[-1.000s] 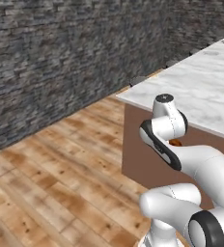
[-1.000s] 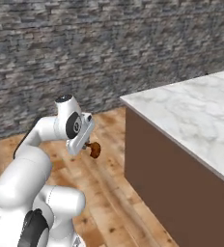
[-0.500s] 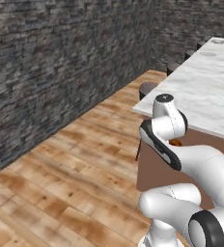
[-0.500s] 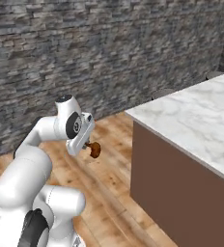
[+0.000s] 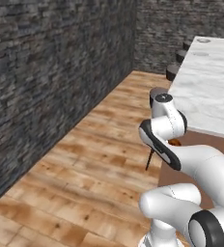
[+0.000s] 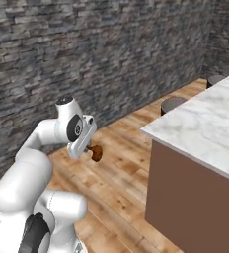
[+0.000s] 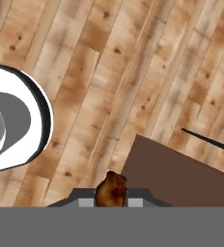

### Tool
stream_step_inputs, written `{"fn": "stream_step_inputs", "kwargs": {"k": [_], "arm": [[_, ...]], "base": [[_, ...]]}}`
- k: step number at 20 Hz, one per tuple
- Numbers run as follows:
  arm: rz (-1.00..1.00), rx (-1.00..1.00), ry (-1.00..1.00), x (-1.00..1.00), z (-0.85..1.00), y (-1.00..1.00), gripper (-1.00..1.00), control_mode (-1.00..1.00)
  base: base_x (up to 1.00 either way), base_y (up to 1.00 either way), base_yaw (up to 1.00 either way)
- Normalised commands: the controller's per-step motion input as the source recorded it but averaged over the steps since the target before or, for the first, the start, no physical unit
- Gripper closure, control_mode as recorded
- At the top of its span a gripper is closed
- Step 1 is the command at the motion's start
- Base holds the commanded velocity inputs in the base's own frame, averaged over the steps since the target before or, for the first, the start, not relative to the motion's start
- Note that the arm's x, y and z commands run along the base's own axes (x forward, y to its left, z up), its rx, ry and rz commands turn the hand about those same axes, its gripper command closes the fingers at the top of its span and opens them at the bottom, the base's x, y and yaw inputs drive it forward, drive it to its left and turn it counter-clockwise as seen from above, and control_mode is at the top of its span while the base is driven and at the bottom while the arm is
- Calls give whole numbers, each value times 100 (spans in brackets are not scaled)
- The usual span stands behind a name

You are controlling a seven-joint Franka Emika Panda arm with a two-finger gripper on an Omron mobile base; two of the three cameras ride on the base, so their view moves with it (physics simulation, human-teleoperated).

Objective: Take the chicken drumsticks from the pan and place one on each plate on the dining counter.

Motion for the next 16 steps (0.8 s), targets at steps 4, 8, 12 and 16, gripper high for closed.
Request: {"fn": "stream_step_inputs", "kwargs": {"k": [4,8,12,16], "arm": [[0,0,0,0,0,0,100,100],[0,0,0,0,0,0,100,100],[0,0,0,0,0,0,100,100],[0,0,0,0,0,0,100,100]], "base": [[66,73,-33],[65,73,-32],[68,72,-34],[80,64,-37]]}}
